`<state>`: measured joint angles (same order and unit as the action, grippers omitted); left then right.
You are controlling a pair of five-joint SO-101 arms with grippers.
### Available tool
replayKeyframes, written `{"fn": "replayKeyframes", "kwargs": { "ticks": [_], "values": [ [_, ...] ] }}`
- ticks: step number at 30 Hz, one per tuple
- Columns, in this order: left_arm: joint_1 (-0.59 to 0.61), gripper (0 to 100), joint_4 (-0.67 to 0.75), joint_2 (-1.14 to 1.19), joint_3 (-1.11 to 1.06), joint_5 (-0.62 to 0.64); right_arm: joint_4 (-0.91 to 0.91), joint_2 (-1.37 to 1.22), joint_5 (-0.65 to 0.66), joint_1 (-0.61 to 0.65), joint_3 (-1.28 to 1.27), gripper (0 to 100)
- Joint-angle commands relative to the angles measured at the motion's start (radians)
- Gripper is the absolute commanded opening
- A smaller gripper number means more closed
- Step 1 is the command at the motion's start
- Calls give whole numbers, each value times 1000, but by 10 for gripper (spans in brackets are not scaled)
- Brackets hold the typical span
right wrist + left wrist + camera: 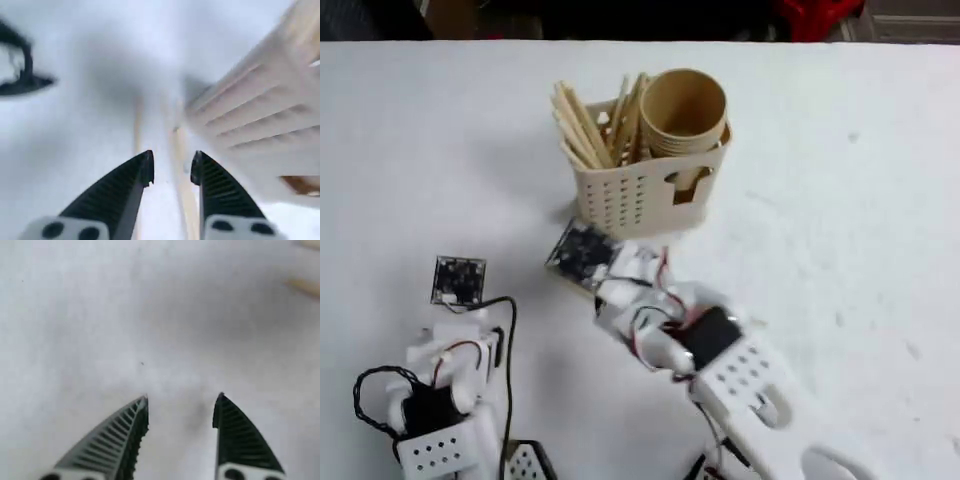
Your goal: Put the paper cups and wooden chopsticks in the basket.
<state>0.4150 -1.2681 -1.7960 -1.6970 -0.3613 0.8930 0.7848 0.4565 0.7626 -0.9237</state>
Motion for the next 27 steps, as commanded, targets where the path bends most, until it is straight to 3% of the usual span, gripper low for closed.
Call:
{"fn": "replayKeyframes", "kwargs": {
  "ticks": [1,5,15,18,21,27],
  "values": [
    [5,219,-3,-4,3,-3,-151,-160,18,12,-51,136],
    [5,219,-3,-4,3,-3,-240,-380,18,12,-9,137],
    [5,219,-3,-4,3,-3,-243,-759,18,7,181,134],
    [5,219,-3,-4,3,-3,-216,-803,18,7,218,120],
    [5,219,-3,-4,3,-3,-205,-809,15,5,227,19],
    [5,219,-3,-4,3,-3,-202,-791,11,5,226,18]
  ]
}}
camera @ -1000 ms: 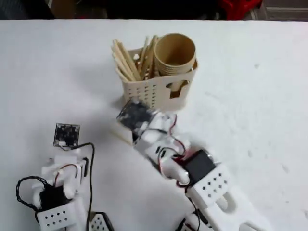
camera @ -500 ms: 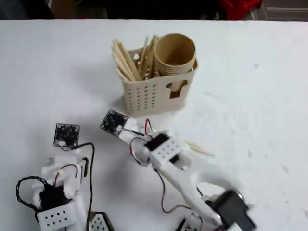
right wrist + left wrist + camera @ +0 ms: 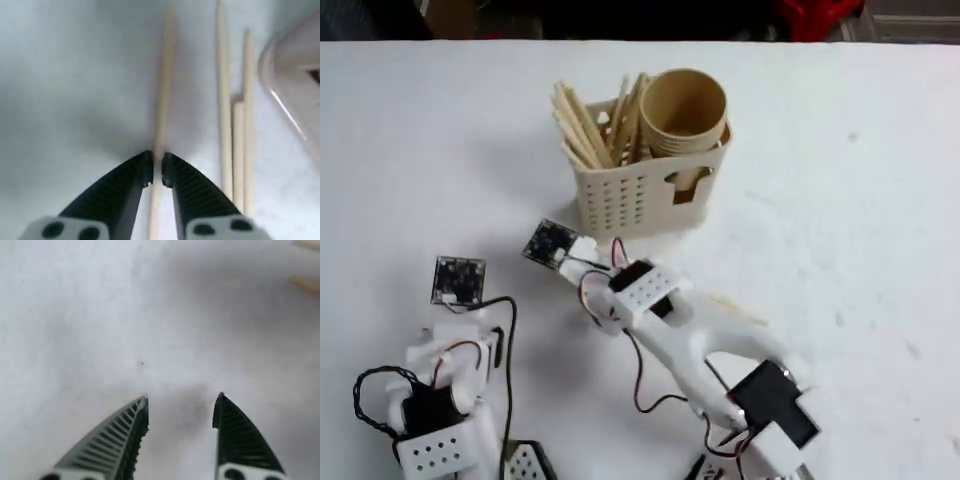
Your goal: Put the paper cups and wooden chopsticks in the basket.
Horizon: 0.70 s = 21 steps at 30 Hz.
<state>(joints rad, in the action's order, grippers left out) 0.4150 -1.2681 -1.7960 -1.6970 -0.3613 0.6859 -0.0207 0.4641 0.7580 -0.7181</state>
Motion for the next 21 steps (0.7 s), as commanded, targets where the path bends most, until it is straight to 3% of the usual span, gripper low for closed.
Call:
{"fn": "replayKeyframes", "kwargs": {
  "ticks": [1,8,21],
  "values": [
    [5,219,-3,-4,3,-3,18,33,2,10,18,17],
    [5,219,-3,-4,3,-3,189,278,0,13,3,16],
    [5,219,-3,-4,3,-3,202,940,0,12,-192,16]
  ]
}}
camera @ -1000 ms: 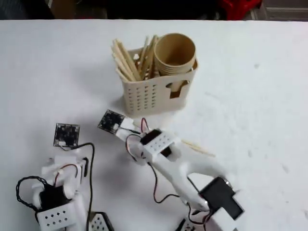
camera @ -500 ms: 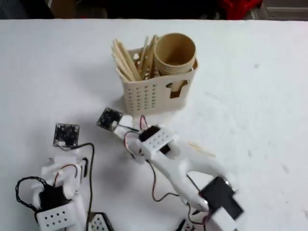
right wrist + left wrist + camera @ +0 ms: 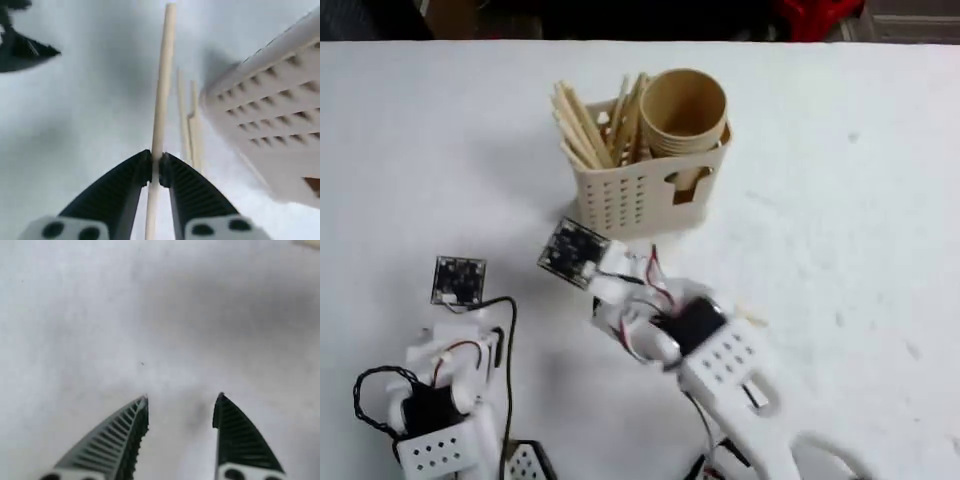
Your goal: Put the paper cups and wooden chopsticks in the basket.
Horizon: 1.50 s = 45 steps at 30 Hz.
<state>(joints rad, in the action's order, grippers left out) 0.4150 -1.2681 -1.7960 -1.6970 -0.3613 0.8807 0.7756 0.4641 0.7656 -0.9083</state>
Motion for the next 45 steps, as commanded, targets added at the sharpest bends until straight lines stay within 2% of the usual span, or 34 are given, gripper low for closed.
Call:
{"fn": "replayKeyframes", "kwargs": {
  "ticks": [1,5,10,20,27,37,42,45],
  "values": [
    [5,219,-3,-4,3,-3,7,185,0,4,-3,16],
    [5,219,-3,-4,3,-3,-1,297,0,4,25,16],
    [5,219,-3,-4,3,-3,5,274,0,2,206,16],
    [5,219,-3,-4,3,-3,-7,-94,6,2,651,16],
    [5,219,-3,-4,3,-3,-160,-335,2,-137,875,17],
    [5,219,-3,-4,3,-3,-372,-460,0,-143,950,17],
    [5,219,-3,-4,3,-3,-363,-470,-2,-143,1025,17],
    [5,219,-3,-4,3,-3,-363,-472,-83,-148,1025,17]
  ]
}}
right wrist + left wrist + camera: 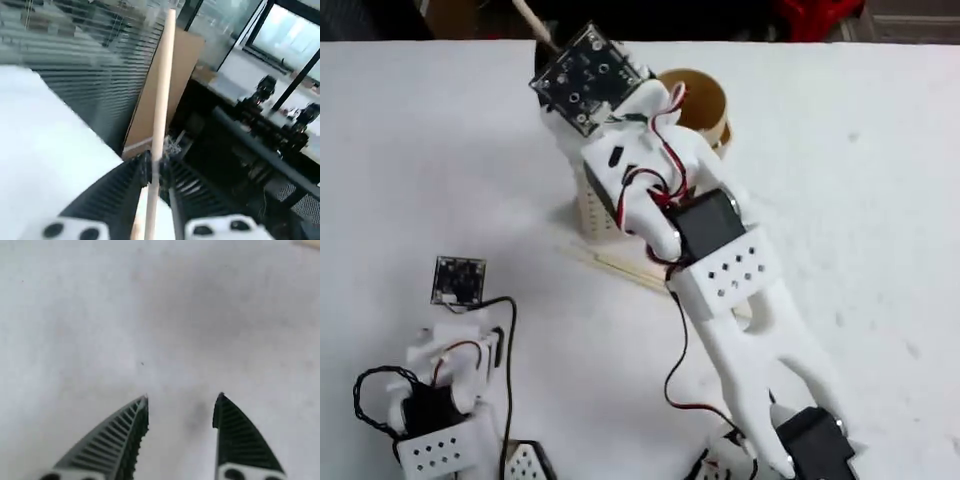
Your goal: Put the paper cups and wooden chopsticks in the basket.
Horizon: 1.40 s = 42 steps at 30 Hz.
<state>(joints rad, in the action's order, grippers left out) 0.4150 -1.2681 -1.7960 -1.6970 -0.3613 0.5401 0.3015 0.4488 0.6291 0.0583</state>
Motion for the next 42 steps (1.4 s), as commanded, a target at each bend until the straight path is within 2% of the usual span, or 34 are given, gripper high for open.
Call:
{"fn": "replayKeyframes", "kwargs": {
  "ticks": [1,8,10,20,27,31,34,42],
  "values": [
    [5,219,-3,-4,3,-3,-22,1,-107,-15,54,17],
    [5,219,-3,-4,3,-3,-68,-73,-387,-61,-61,17],
    [5,219,-3,-4,3,-3,-90,-88,-430,-73,-97,17],
    [5,219,-3,-4,3,-3,-96,4,-393,-73,-322,17],
    [5,219,-3,-4,3,-3,-222,171,-387,-94,-568,17],
    [5,219,-3,-4,3,-3,-223,185,-304,-111,-586,19],
    [5,219,-3,-4,3,-3,-222,188,-295,-113,-582,19],
    [5,219,-3,-4,3,-3,-134,225,-295,-108,-582,191]
  ]
}}
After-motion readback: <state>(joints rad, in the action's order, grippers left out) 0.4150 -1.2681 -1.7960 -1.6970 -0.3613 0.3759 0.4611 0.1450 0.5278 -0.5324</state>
